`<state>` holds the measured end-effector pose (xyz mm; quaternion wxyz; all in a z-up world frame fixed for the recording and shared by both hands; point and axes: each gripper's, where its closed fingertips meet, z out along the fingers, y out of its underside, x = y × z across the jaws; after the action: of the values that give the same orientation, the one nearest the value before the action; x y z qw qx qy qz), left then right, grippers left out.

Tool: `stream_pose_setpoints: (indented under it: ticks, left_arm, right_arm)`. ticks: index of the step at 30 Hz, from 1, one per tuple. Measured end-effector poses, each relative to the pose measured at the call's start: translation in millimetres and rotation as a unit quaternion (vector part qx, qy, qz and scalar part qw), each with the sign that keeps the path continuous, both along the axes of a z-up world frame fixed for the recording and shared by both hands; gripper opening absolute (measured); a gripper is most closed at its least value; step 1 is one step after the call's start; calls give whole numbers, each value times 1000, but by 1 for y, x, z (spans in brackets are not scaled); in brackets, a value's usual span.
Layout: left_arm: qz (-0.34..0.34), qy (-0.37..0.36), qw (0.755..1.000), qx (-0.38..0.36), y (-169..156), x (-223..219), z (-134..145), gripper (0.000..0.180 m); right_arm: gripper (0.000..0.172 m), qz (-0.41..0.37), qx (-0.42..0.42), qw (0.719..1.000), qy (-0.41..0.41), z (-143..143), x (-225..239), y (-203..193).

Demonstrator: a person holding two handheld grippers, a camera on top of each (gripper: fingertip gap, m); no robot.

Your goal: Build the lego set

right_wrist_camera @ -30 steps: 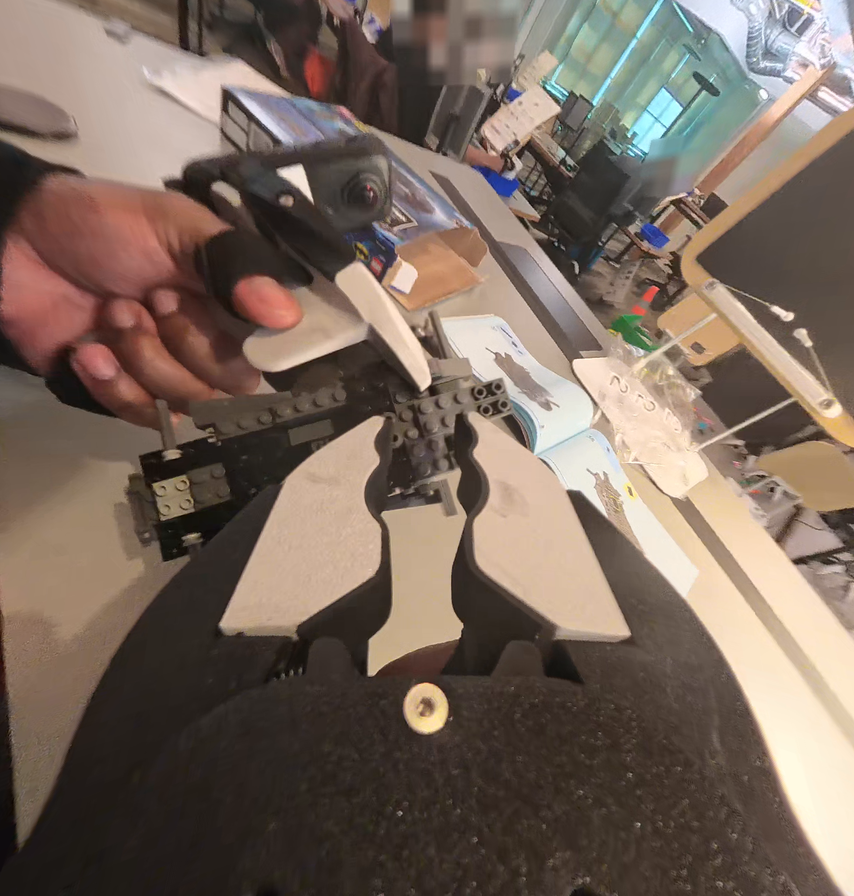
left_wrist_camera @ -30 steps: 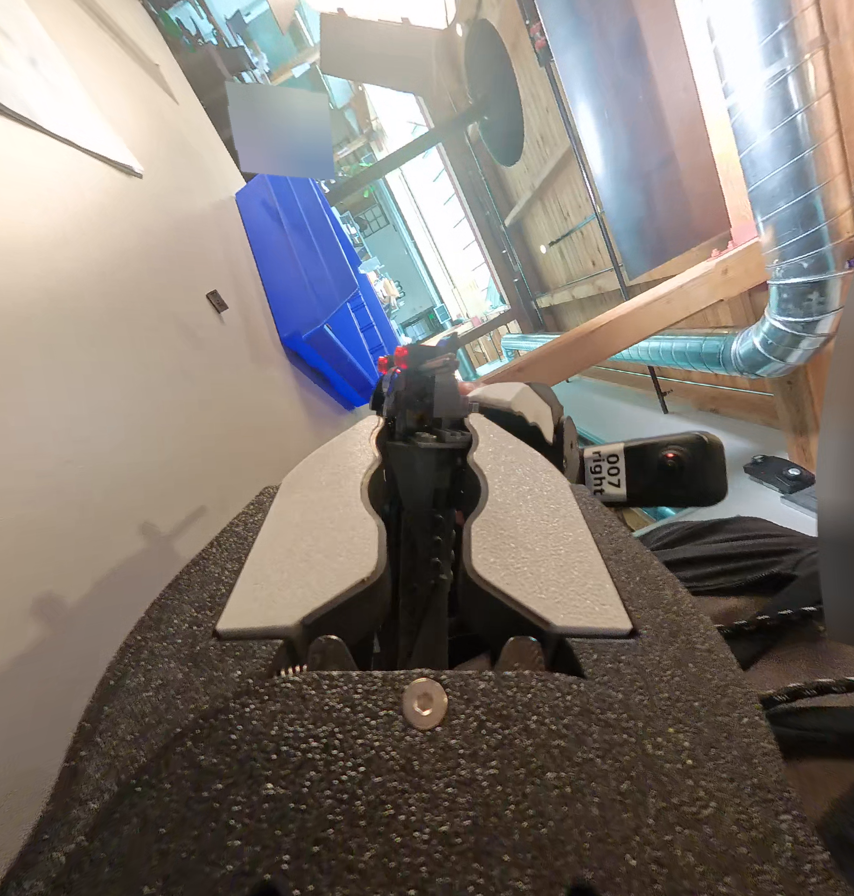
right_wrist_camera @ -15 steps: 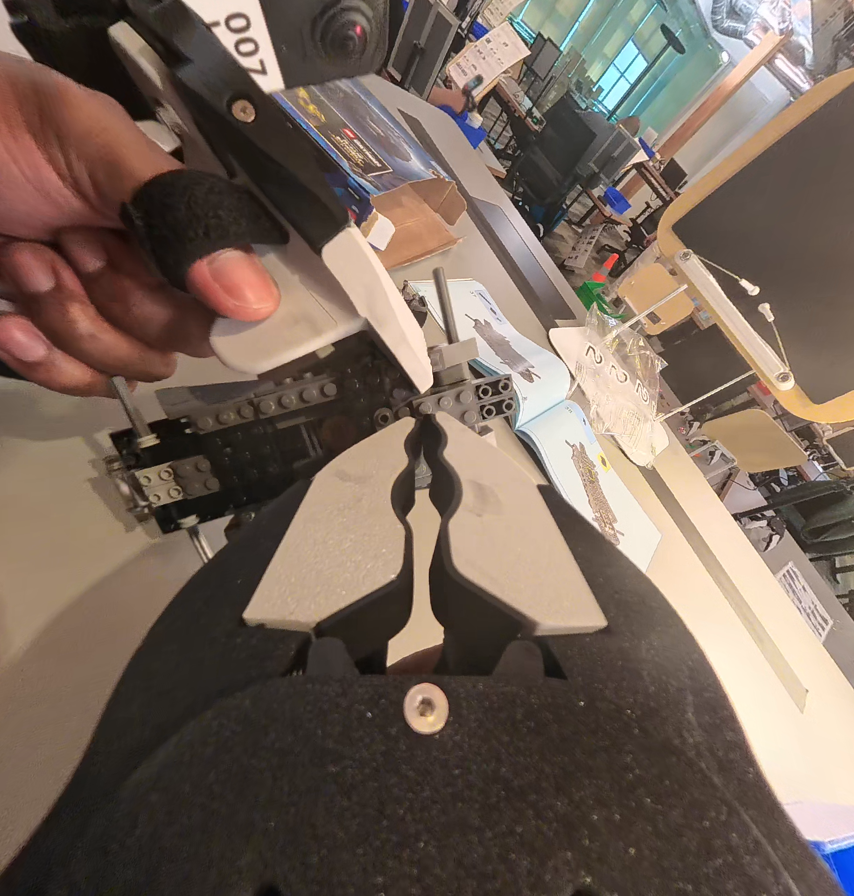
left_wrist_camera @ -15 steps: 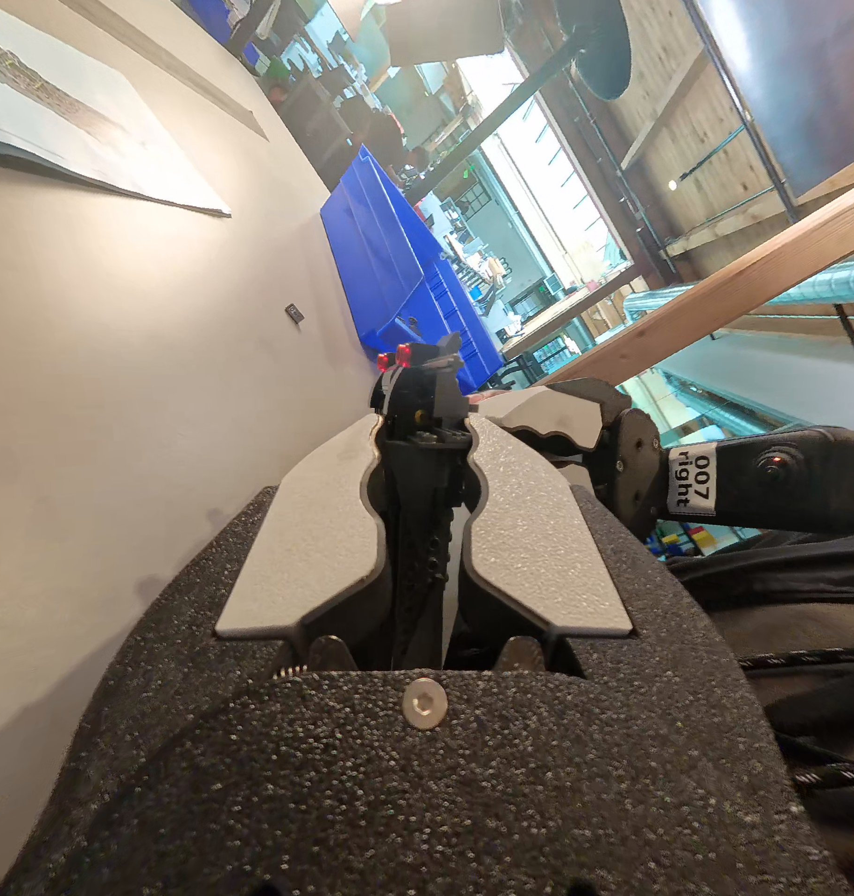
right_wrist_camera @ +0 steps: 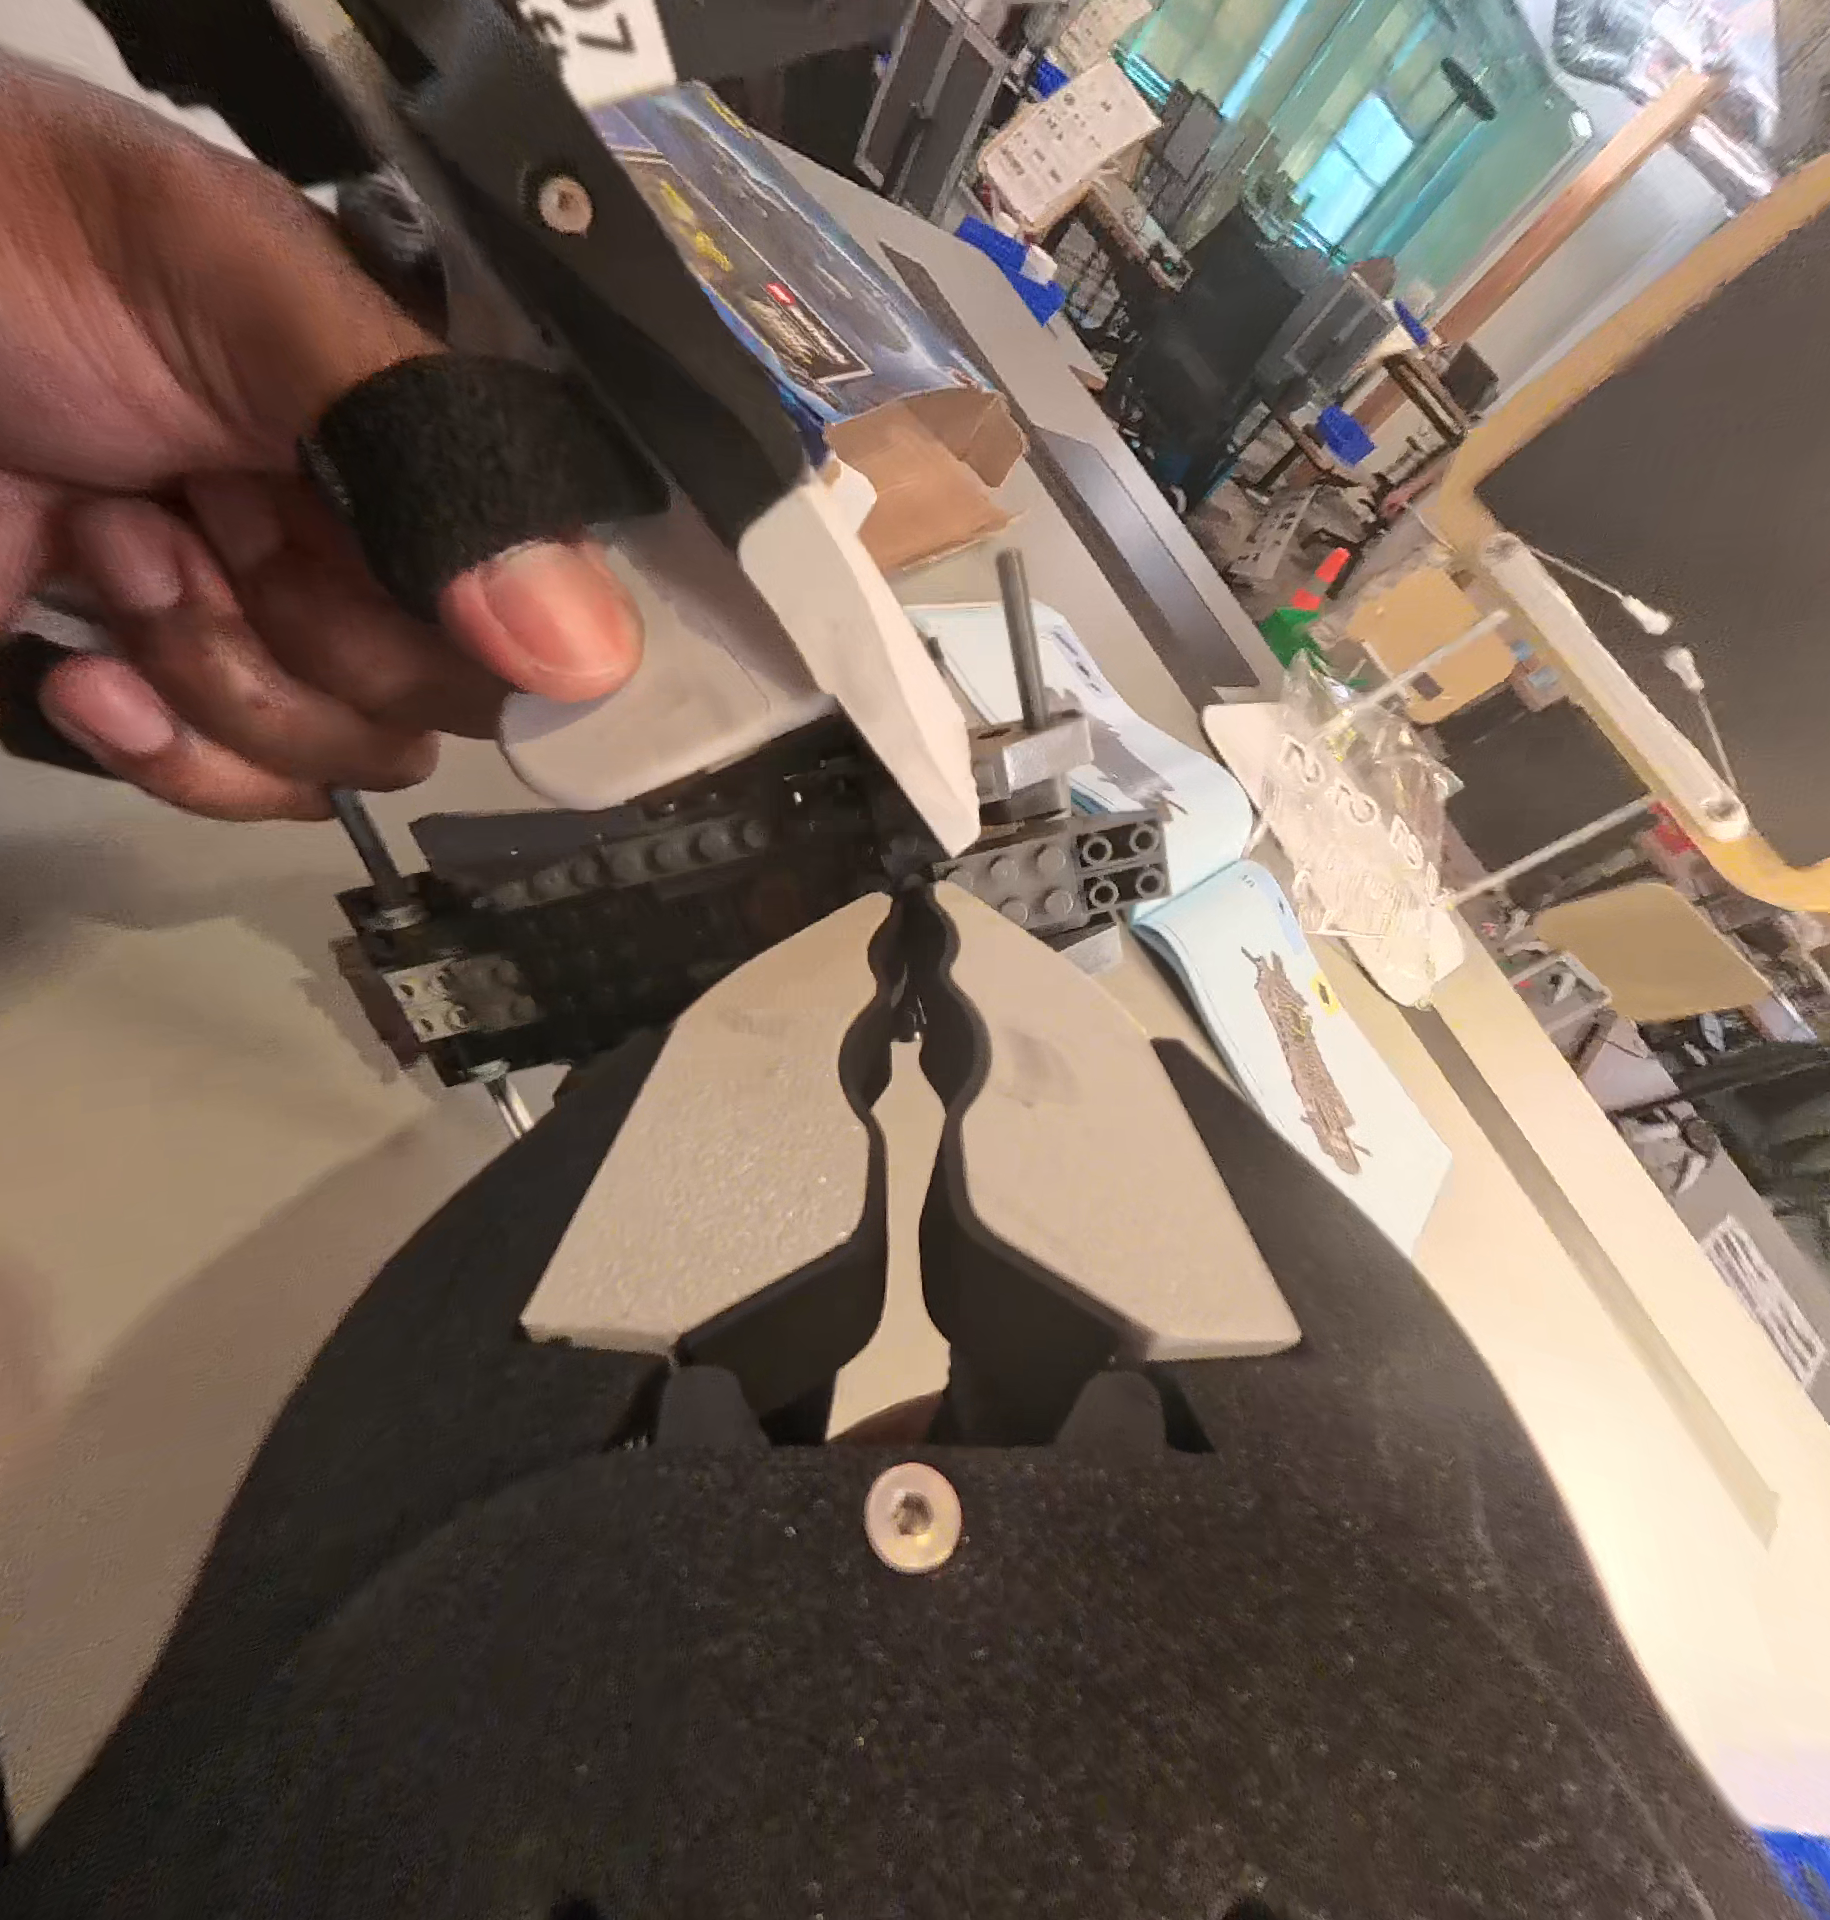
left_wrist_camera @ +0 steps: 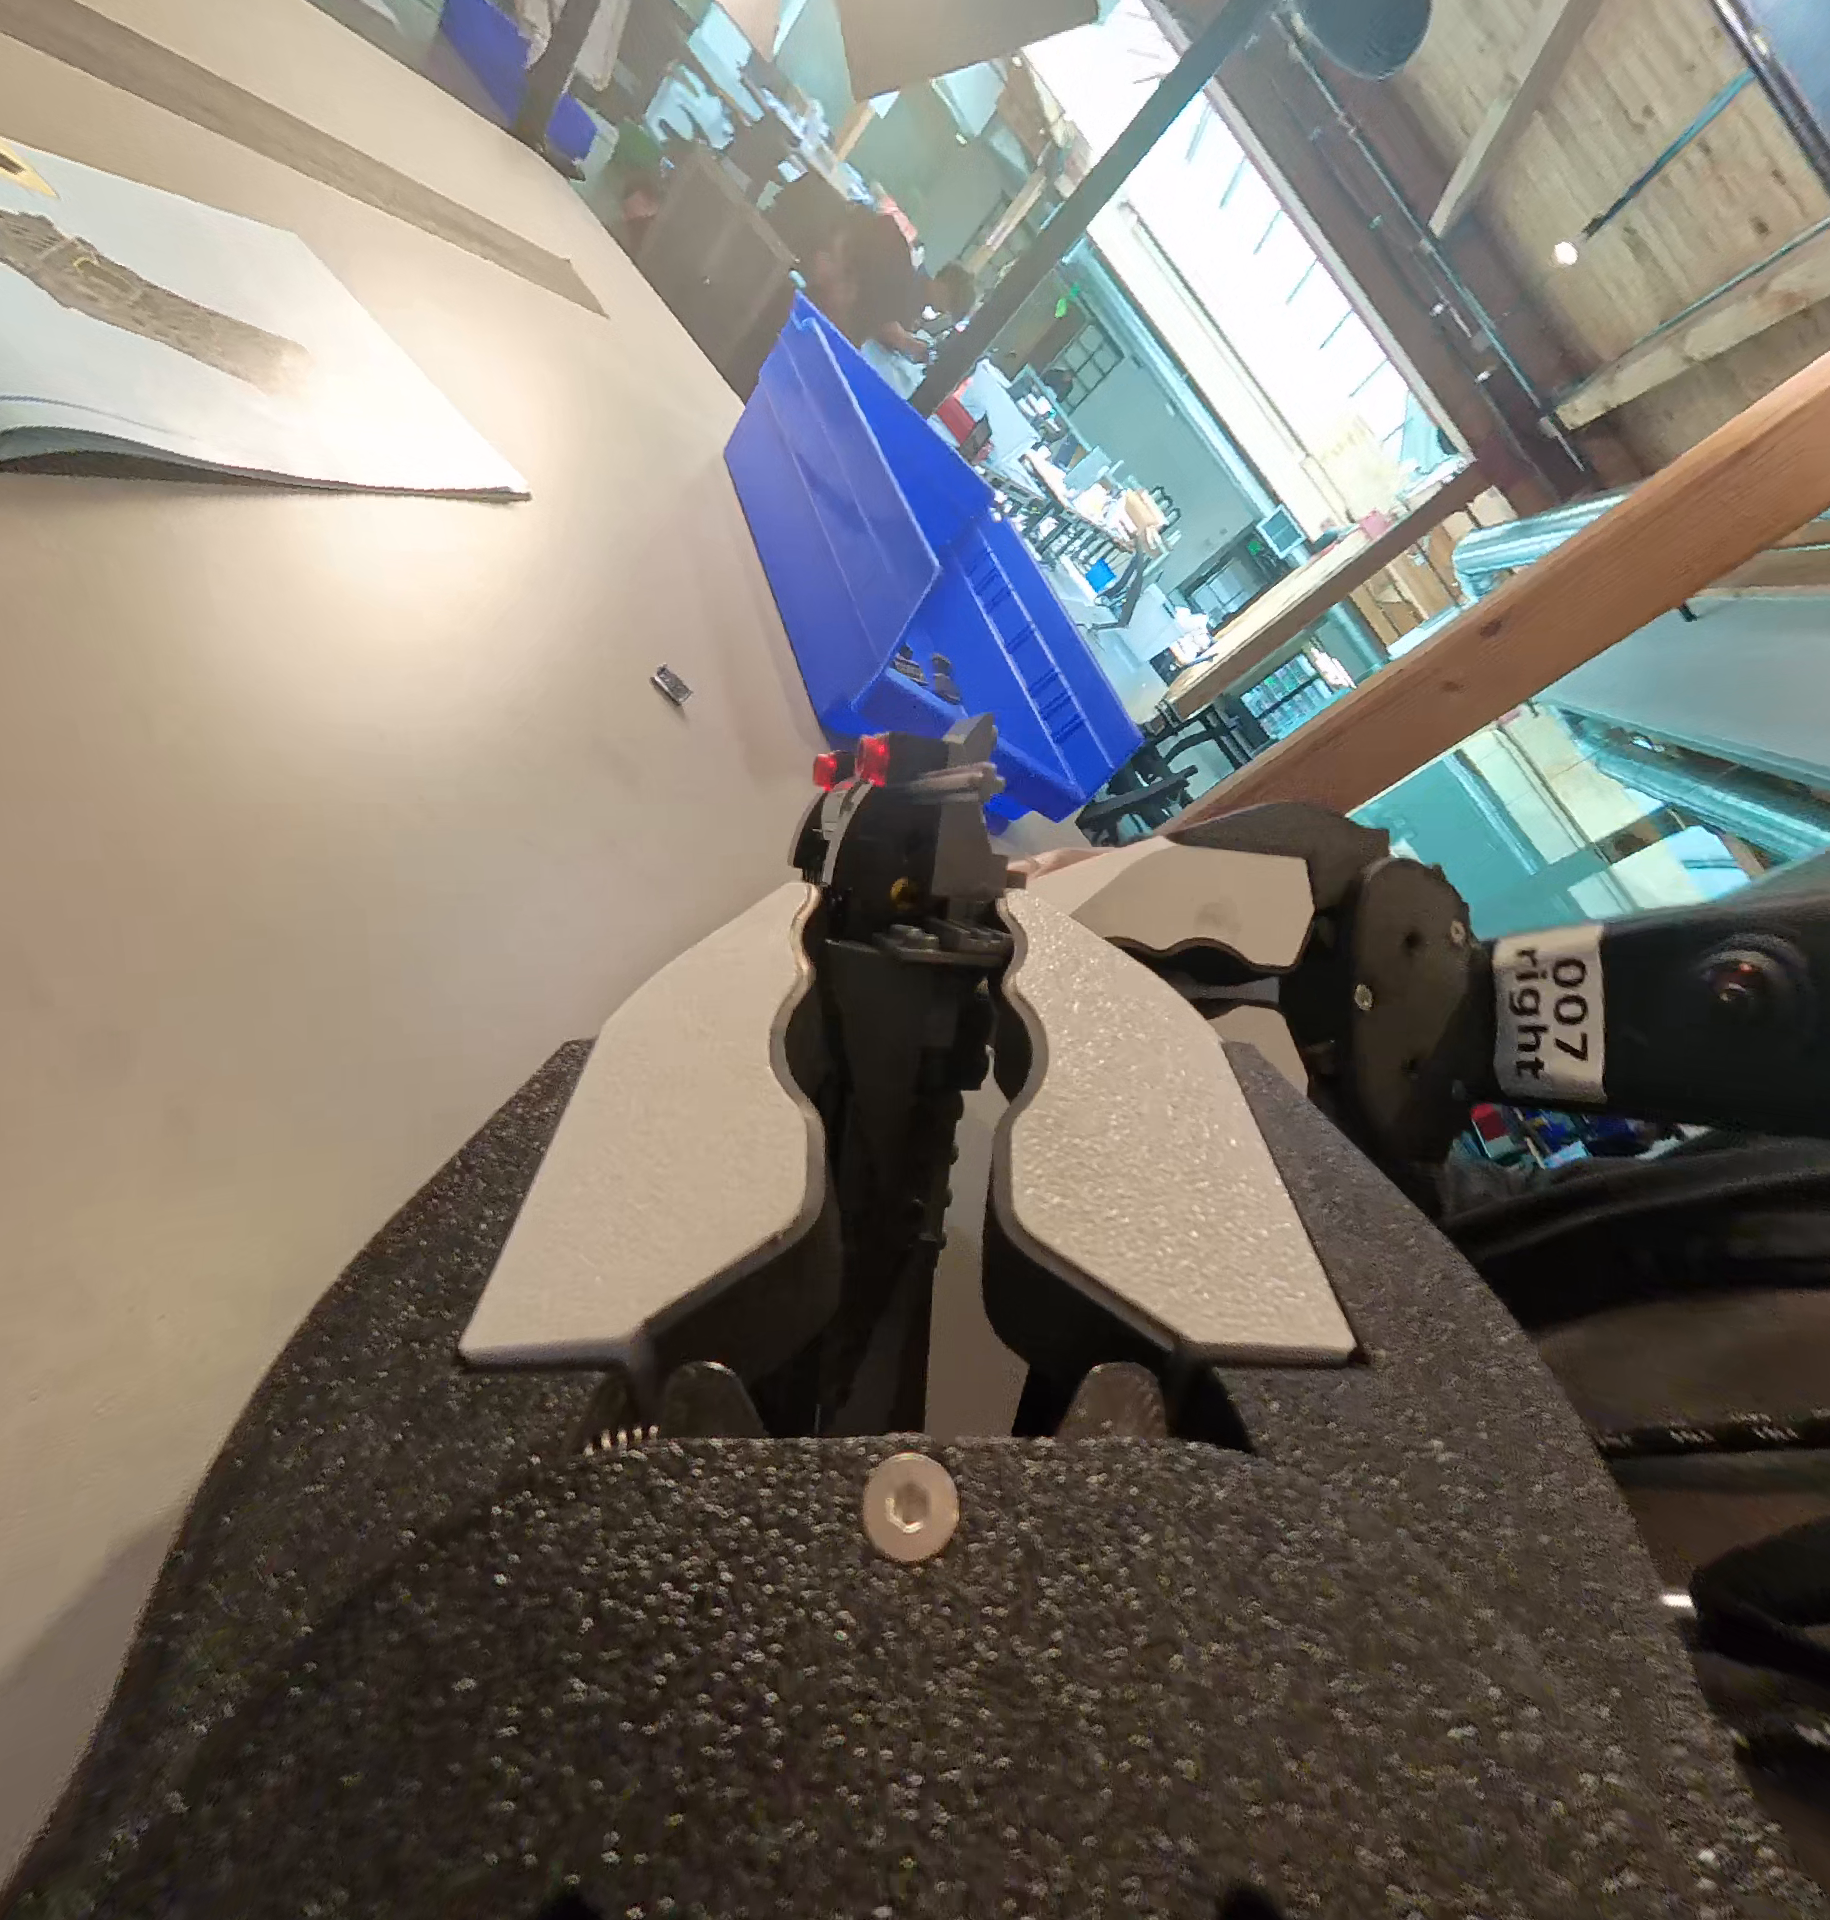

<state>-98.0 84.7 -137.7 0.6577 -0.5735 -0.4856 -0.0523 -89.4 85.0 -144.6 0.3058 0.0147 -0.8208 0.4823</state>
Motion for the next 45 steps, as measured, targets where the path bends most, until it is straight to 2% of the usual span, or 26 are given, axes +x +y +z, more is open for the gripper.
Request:
stream_pose_setpoints:
  ticks: [2,7,10,14,18,24,27,39,45]
  left_arm:
    - [4,-19,1000,4,0,-5,-3,29]
    - [32,-81,985,151,-21,-20,-3,29]
    - [26,-94,958,270,-36,-22,6,28]
    - [-21,-40,910,412,-54,-18,28,29]
    - [-51,9,870,490,-69,-12,39,29]
    - [-81,58,848,521,-74,-2,52,29]
    - [-90,65,844,525,-72,1,56,31]
    - [-99,58,847,519,-62,1,55,32]
    - [-94,44,868,485,-53,-2,49,30]
  right_arm:
    - [0,-22,5,1000,4,-1,-5,1]
    - [0,-31,-45,998,-8,18,-7,7]
    - [4,-32,-86,996,-23,33,-7,11]
    - [10,-28,-126,990,-64,48,-5,12]
    - [21,-7,-156,978,-140,55,2,3]
    - [27,-2,-212,939,-271,57,5,-9]
    - [28,0,-227,924,-309,55,4,-11]
    - [27,10,-223,918,-326,50,6,-12]
    - [27,7,-217,925,-313,46,3,-10]
